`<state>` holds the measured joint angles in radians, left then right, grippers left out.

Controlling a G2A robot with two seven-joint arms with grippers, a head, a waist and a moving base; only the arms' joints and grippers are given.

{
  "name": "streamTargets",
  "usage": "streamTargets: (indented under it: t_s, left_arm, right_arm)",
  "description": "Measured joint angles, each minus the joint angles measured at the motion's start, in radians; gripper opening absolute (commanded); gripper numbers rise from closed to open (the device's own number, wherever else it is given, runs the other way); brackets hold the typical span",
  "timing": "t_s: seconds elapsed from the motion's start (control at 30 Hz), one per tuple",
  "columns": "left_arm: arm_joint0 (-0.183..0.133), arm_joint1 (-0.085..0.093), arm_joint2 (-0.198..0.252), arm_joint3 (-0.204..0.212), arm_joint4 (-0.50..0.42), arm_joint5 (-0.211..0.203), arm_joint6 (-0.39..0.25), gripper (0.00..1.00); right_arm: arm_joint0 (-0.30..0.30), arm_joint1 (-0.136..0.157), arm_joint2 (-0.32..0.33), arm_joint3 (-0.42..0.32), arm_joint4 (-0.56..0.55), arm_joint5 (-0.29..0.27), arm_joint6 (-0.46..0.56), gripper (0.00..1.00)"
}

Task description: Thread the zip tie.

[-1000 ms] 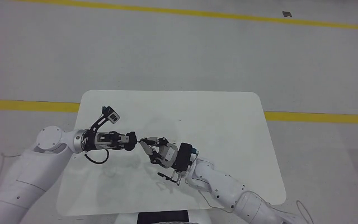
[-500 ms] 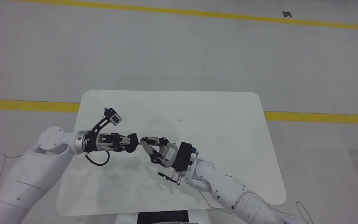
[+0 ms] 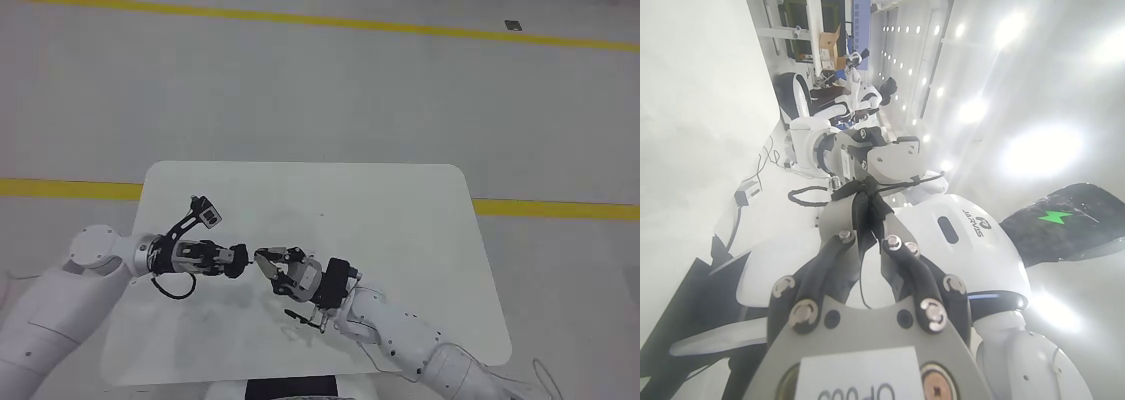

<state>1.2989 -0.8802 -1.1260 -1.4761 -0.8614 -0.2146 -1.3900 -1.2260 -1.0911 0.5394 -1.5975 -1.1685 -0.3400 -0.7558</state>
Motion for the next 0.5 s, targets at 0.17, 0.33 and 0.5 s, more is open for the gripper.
streamTargets:
  t_s: [0.17,0.33,0.5]
  left_arm:
    - [-0.013,0.019,0.034,-0.005,-0.024,-0.009,0.000,0.00]
    - [-0.026,0.038,0.058,0.000,-0.052,-0.023,0.000,0.00]
    - [-0.036,0.054,0.083,-0.001,-0.087,-0.034,0.000,0.00]
  right_arm:
    - [0.020,0.009,-0.028,0.001,0.013,0.000,-0.011,0.00]
    - [0.035,0.017,-0.046,0.006,0.026,0.000,-0.021,0.00]
    - [0.044,0.023,-0.056,0.010,0.036,0.000,-0.038,0.00]
